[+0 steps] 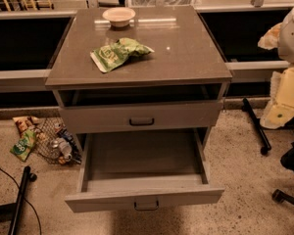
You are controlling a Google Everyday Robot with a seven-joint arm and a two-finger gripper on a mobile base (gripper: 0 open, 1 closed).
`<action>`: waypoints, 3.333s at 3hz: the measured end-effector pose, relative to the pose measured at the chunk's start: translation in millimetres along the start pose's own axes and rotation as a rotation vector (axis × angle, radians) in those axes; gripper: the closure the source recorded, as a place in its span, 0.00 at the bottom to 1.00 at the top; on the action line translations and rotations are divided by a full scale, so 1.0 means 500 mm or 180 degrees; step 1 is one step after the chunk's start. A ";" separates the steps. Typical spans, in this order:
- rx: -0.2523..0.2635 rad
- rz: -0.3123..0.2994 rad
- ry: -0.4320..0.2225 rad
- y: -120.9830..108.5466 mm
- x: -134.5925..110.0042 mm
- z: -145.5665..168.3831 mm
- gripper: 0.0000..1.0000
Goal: Close middle drawer
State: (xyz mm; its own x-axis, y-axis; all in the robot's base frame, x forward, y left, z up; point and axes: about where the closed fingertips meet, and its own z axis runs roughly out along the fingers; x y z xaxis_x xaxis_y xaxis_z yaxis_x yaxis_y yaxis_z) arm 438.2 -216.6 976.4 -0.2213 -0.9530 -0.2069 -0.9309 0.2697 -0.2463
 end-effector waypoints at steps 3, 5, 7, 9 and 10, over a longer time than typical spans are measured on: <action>-0.0528 -0.0250 -0.0215 0.036 -0.053 0.145 0.00; -0.1178 -0.0216 -0.0585 0.150 -0.084 0.363 0.00; -0.1283 -0.0308 -0.0557 0.195 -0.070 0.426 0.00; -0.1504 -0.0652 -0.0666 0.345 -0.038 0.634 0.00; -0.1505 -0.0652 -0.0666 0.345 -0.038 0.634 0.00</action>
Offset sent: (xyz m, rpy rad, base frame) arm 0.0106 0.0282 -0.0446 0.0484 0.1236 0.1238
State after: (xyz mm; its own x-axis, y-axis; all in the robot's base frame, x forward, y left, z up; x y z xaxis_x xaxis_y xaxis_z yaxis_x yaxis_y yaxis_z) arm 373.9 -108.2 637.9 -0.0045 -0.9187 -0.3950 -0.9885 -0.0555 0.1404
